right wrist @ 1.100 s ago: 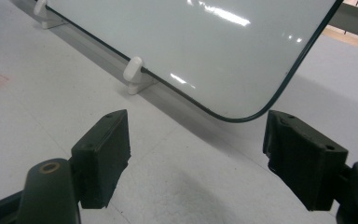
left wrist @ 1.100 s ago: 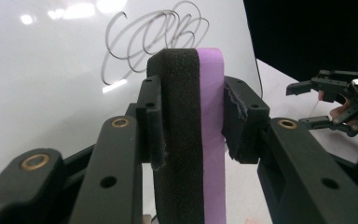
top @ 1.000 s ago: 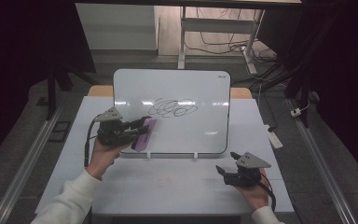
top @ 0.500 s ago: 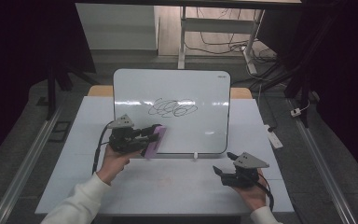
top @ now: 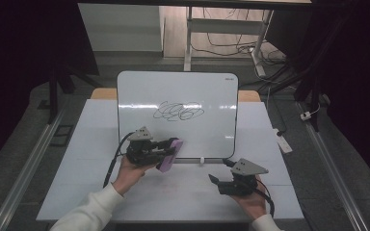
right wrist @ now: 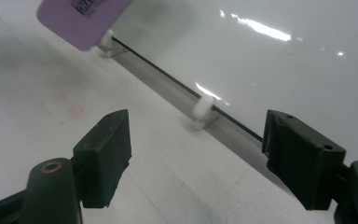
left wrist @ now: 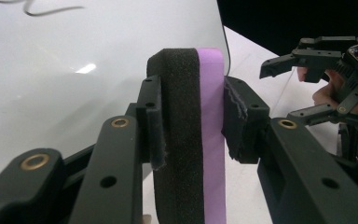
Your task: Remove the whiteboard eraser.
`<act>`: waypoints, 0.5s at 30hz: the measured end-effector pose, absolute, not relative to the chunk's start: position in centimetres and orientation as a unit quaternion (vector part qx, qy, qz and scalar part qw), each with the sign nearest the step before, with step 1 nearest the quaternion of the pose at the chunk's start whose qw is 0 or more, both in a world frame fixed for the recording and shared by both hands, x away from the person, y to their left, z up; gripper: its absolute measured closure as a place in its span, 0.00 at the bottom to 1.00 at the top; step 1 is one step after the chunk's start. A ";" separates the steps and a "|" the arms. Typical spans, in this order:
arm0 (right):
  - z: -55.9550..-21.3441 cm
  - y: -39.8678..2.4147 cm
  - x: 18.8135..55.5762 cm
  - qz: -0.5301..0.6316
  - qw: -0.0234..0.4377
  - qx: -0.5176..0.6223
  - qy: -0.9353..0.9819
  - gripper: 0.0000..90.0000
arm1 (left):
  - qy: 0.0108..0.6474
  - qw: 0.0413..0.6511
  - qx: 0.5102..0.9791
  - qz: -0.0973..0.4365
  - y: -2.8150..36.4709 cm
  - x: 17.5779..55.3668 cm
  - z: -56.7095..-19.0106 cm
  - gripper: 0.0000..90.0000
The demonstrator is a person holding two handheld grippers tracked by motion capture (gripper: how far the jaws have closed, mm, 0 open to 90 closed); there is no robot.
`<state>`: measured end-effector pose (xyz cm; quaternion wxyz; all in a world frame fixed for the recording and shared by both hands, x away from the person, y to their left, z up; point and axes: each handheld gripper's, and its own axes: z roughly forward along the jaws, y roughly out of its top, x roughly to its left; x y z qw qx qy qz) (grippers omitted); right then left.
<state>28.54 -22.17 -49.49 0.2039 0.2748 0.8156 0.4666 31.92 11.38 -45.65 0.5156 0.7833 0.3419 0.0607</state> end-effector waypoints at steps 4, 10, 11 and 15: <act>-49.6 -20.9 28.5 0.474 0.188 0.272 0.816 0.25 | 0.339 0.514 0.786 0.058 10.9 31.9 -45.9 0.69; -49.5 -19.3 28.6 0.482 0.174 0.269 0.815 0.25 | 0.336 0.514 0.787 0.056 10.4 31.8 -46.0 0.69; -49.5 -19.0 28.6 0.485 0.171 0.267 0.815 0.25 | 0.336 0.514 0.787 0.056 10.4 31.8 -46.0 0.69; -49.5 -17.5 28.7 0.489 0.164 0.270 0.813 0.25 | 0.334 0.514 0.788 0.055 10.1 31.8 -46.1 0.69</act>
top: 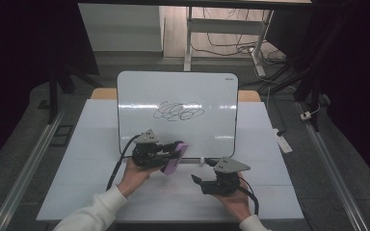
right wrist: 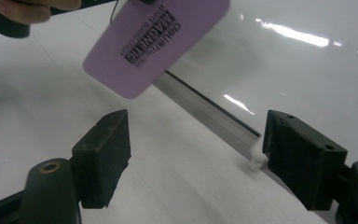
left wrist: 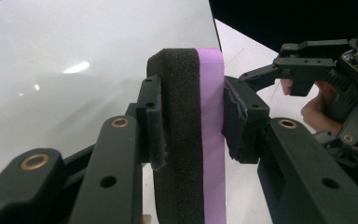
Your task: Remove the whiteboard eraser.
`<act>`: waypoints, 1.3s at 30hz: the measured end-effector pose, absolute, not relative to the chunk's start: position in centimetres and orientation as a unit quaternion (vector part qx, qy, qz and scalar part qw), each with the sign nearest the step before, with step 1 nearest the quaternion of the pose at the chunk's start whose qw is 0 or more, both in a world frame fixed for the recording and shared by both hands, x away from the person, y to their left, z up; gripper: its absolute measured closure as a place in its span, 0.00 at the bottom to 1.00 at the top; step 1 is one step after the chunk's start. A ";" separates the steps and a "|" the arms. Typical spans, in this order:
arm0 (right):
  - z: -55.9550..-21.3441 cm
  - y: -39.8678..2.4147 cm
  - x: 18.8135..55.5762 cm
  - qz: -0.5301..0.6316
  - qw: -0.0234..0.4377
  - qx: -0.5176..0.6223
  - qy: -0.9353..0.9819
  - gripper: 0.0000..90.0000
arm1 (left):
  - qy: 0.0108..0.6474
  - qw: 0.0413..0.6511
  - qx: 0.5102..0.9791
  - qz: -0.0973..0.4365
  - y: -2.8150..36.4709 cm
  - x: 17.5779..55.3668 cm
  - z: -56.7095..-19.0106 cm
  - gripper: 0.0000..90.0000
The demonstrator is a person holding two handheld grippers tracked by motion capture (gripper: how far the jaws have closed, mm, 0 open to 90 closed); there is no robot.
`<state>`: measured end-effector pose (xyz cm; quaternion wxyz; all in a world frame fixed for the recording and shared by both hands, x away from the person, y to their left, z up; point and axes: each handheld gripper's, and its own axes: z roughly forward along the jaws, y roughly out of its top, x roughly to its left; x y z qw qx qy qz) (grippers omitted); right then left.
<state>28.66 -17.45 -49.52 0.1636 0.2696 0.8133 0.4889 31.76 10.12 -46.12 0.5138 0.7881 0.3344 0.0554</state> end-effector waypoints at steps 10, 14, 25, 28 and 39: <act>-49.9 -15.0 29.0 0.501 0.152 0.281 0.804 0.24 | 0.330 0.513 0.791 0.054 9.4 31.6 -46.3 0.69; -49.9 -14.2 29.0 0.507 0.143 0.288 0.799 0.24 | 0.330 0.513 0.790 0.054 9.2 31.6 -46.4 0.68; -50.0 -12.3 29.2 0.521 0.126 0.310 0.785 0.23 | 0.329 0.515 0.789 0.068 8.9 31.2 -46.6 0.68; -50.1 -12.2 29.3 0.527 0.122 0.326 0.776 0.24 | 0.331 0.518 0.786 0.067 8.9 31.2 -46.6 0.68; -50.2 -12.0 29.5 0.529 0.109 0.342 0.769 0.26 | 0.336 0.526 0.777 0.077 8.6 30.8 -46.8 0.68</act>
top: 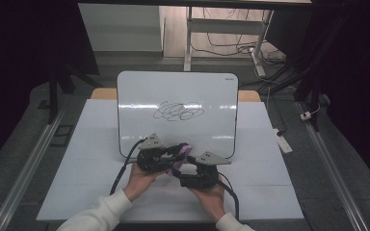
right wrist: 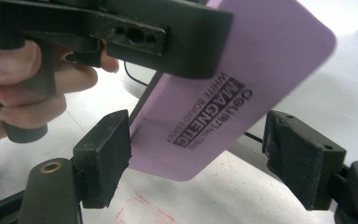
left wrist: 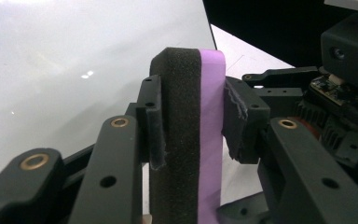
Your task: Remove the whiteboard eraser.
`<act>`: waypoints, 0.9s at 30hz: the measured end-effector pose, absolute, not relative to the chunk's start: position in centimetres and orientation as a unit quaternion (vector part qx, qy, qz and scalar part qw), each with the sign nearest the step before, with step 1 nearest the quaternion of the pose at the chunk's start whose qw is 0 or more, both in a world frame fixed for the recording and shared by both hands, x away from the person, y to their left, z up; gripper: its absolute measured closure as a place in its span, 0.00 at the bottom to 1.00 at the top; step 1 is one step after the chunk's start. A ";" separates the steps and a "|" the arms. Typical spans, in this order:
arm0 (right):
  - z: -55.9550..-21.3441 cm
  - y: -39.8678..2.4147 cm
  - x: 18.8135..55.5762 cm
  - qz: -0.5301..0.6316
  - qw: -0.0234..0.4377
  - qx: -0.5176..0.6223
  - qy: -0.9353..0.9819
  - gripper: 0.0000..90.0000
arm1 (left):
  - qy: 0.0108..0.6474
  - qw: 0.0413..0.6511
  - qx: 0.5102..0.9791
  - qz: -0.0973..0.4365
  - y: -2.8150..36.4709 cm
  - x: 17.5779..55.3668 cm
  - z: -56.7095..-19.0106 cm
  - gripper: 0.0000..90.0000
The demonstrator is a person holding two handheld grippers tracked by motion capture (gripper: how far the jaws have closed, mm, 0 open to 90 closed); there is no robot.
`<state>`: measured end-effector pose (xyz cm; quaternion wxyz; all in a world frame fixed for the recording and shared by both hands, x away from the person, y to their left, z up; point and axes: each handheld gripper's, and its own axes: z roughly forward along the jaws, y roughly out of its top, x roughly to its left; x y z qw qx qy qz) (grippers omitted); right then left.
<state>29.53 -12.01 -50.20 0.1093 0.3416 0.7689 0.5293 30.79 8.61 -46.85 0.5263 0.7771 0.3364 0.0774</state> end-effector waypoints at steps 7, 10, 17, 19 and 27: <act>-50.3 -12.1 29.6 0.532 0.102 0.350 0.764 0.28 | 0.337 0.532 0.773 0.083 8.6 30.7 -47.0 0.68; -50.2 -12.1 29.6 0.539 0.094 0.353 0.759 0.28 | 0.337 0.535 0.771 0.081 8.7 30.7 -47.0 0.69; -50.4 -12.2 29.8 0.534 0.087 0.374 0.753 0.31 | 0.332 0.531 0.775 0.083 8.3 30.4 -47.2 0.69; -50.3 -12.3 29.8 0.533 0.095 0.372 0.754 0.35 | 0.333 0.532 0.774 0.082 8.4 30.5 -47.2 0.69; -50.0 -12.7 29.7 0.526 0.118 0.365 0.759 0.43 | 0.334 0.536 0.772 0.078 8.9 30.4 -47.2 0.69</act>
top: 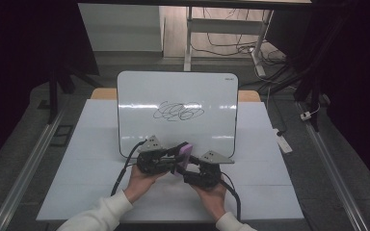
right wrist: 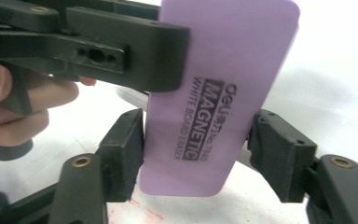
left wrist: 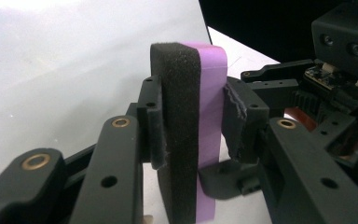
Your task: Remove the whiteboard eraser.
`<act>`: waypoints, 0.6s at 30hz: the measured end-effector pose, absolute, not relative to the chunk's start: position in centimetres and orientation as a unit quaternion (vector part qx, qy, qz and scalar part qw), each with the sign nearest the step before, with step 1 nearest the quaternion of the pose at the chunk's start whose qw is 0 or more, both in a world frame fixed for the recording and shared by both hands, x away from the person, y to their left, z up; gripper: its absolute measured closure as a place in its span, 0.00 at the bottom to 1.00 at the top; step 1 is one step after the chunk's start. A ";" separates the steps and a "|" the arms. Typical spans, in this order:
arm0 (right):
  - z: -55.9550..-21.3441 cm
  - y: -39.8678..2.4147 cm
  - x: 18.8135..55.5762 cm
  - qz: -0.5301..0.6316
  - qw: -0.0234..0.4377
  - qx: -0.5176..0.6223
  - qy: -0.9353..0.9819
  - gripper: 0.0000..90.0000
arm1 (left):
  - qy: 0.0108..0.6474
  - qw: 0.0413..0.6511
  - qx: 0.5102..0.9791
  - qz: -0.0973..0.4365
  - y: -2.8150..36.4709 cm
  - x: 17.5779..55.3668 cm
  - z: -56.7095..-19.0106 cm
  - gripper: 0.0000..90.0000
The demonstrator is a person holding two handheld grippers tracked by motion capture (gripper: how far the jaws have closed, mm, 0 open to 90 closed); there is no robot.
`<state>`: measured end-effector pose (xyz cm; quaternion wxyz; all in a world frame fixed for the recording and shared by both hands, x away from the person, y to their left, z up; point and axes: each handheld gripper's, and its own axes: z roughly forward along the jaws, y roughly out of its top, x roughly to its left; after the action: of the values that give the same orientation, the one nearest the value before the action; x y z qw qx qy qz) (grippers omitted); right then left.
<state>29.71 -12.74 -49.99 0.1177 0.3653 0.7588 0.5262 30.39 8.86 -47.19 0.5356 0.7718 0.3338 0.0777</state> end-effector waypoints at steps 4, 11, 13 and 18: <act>-49.8 -12.8 29.6 0.519 0.136 0.355 0.766 0.44 | 0.333 0.537 0.771 0.075 9.1 30.4 -47.2 0.69; -49.3 -13.2 29.6 0.521 0.146 0.340 0.769 0.45 | 0.331 0.545 0.767 0.072 10.0 30.3 -46.7 0.52; -49.1 -13.5 29.6 0.521 0.155 0.333 0.771 0.45 | 0.330 0.542 0.769 0.068 10.8 30.2 -46.5 0.44; -48.8 -13.9 29.8 0.523 0.161 0.333 0.768 0.45 | 0.330 0.530 0.778 0.072 13.3 29.4 -46.0 0.38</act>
<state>29.80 -13.90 -48.80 0.1609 0.3327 0.7683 0.5227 29.36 13.31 -46.02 0.5299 0.7777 0.3303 0.0723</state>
